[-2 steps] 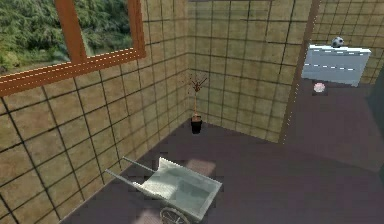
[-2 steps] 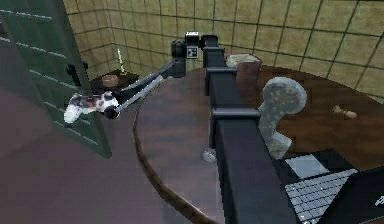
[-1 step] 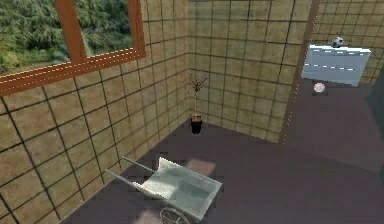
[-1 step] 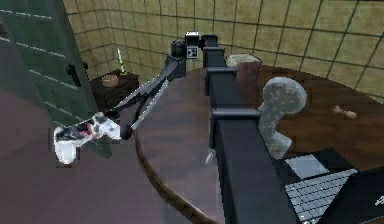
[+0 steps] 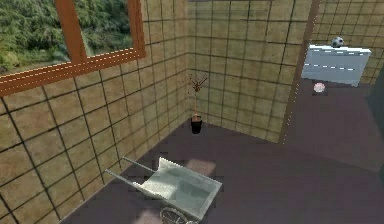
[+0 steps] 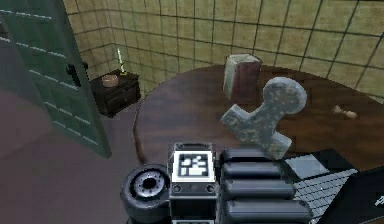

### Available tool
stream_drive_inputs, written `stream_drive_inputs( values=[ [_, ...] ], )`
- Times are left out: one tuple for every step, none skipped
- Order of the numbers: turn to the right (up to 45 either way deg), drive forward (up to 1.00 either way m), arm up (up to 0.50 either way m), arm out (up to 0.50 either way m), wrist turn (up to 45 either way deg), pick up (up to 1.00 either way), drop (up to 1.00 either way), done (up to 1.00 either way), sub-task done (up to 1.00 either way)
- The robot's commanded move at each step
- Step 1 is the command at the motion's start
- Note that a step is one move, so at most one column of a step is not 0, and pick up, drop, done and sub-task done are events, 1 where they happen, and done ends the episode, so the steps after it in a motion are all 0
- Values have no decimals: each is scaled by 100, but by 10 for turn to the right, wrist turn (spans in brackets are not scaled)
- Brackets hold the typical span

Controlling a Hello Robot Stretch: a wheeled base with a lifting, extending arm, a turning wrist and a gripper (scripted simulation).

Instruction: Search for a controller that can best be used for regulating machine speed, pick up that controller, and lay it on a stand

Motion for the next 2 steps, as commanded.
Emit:
stream_drive_inputs(
  values=[
    [150,0,0,0,0,0,0,0,0],
    [0,60,0,0,0,0,0,0,0]
  ],
)
